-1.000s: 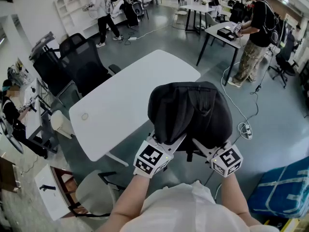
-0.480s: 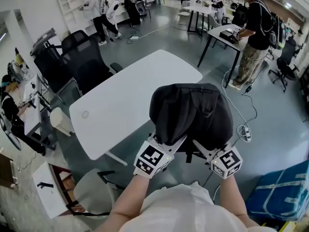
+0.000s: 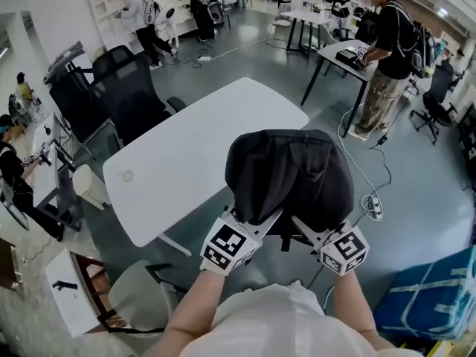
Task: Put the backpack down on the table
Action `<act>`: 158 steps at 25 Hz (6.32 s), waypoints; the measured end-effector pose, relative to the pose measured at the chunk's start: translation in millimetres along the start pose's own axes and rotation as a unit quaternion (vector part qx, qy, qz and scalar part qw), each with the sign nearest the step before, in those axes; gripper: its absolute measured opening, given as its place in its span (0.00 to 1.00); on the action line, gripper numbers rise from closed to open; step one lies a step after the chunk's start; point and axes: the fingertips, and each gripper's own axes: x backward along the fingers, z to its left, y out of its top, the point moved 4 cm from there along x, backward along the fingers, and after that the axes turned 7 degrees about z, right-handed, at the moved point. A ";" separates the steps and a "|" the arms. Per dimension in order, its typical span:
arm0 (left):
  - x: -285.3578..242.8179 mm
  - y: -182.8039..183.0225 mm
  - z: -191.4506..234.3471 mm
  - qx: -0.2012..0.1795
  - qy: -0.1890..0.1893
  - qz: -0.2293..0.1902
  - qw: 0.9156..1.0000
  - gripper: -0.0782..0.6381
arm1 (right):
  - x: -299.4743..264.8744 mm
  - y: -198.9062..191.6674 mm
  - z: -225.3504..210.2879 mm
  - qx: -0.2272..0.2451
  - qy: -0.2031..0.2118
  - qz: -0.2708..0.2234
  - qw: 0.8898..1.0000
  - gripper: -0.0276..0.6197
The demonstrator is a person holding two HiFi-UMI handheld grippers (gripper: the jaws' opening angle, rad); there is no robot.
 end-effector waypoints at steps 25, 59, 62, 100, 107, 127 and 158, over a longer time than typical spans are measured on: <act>23.5 -10.3 17.0 0.009 0.014 -0.009 1.000 0.31 | -22.3 8.0 18.7 0.013 0.014 0.005 1.000 0.38; -188.0 52.5 174.8 0.027 0.051 -0.001 0.998 0.31 | -133.4 27.1 -236.8 0.019 0.052 0.000 0.998 0.38; -197.3 60.4 183.0 0.022 0.063 -0.006 0.998 0.31 | -139.3 32.4 -251.5 0.027 0.062 -0.009 0.998 0.38; -185.7 75.6 463.3 0.007 0.128 -0.040 0.991 0.31 | -404.4 140.6 -316.9 0.096 0.104 -0.045 0.989 0.38; -182.2 61.2 492.2 0.027 0.157 -0.039 0.986 0.31 | -441.4 141.1 -318.2 0.107 0.129 -0.041 0.985 0.38; -219.7 -55.9 576.2 0.118 0.224 0.009 0.967 0.31 | -573.7 52.1 -339.8 0.066 0.227 0.010 0.972 0.38; -232.7 -188.8 629.8 0.211 0.228 0.051 0.949 0.35 | -669.5 -52.8 -324.3 0.007 0.245 0.090 0.965 0.40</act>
